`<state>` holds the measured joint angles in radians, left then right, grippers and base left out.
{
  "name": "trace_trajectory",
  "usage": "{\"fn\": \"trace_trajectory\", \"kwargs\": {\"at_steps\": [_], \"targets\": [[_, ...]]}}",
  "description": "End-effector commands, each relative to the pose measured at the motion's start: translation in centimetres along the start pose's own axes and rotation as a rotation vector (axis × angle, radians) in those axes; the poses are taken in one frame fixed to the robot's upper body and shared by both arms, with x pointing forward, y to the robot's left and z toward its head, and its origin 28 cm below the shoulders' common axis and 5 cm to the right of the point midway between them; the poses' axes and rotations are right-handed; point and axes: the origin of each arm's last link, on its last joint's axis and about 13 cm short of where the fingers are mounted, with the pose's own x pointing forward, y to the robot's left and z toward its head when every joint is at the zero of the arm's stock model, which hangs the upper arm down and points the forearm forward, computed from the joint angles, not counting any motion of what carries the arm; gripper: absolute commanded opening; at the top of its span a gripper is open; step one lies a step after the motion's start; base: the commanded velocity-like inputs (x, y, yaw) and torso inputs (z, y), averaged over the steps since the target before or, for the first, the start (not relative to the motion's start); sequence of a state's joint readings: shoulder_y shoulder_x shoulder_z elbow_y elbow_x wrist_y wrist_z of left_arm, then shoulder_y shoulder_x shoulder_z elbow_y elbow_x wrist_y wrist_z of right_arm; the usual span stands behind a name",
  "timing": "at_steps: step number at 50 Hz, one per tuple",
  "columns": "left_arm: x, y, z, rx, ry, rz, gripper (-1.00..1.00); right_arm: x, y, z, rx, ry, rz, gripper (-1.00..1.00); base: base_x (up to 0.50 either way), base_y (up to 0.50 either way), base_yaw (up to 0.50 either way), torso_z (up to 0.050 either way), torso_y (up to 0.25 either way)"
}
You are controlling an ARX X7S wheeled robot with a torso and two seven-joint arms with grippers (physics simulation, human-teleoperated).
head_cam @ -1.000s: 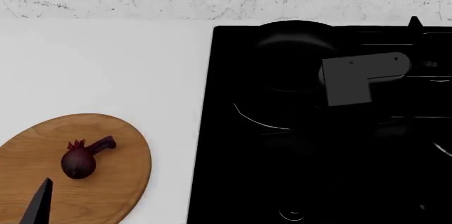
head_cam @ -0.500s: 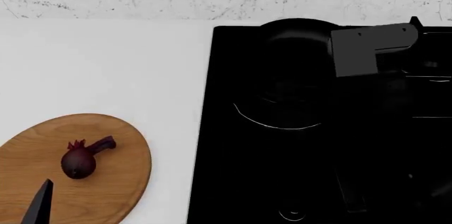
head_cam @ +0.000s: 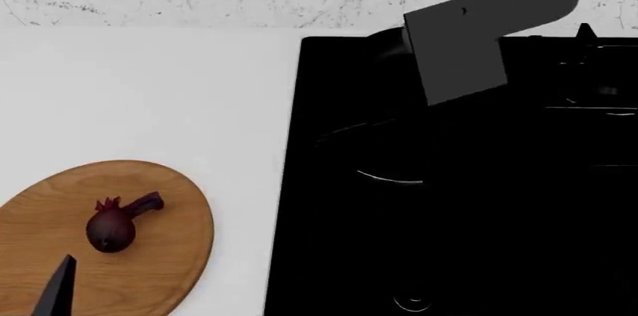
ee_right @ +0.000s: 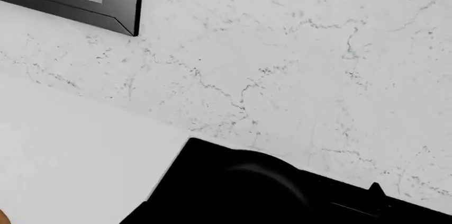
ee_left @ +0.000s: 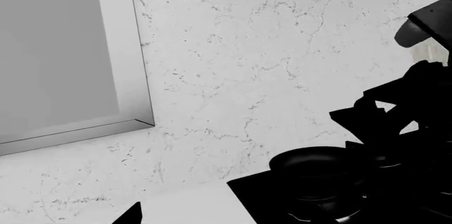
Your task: Pick up the pan and dump the vegetables in it onto the plate. Then return the pan to the stove.
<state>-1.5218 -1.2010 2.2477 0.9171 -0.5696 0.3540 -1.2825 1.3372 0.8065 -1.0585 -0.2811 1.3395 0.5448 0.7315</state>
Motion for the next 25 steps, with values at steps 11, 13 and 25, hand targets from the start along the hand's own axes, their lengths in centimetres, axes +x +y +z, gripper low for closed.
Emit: {"fn": "trace_trajectory", "kwargs": {"at_steps": [11, 13, 25], "targets": [[0.1, -0.1, 0.0, -0.005, -0.008, -0.005, 1.0, -10.8, 4.2, -0.9, -0.076, -0.181, 0.094, 1.0, 0.0, 0.0, 0.0, 0.0, 0.0], [0.1, -0.1, -0.1, -0.007, -0.008, -0.006, 1.0, -11.6, 4.6, -1.0, -0.067, -0.187, 0.119, 1.0, 0.0, 0.0, 0.0, 0.0, 0.0], [0.1, -0.3, -0.4, -0.01, -0.001, -0.015, 1.0, -13.6, 4.9, -2.1, -0.072, -0.169, 0.132, 1.0, 0.0, 0.0, 0.0, 0.0, 0.0]]}}
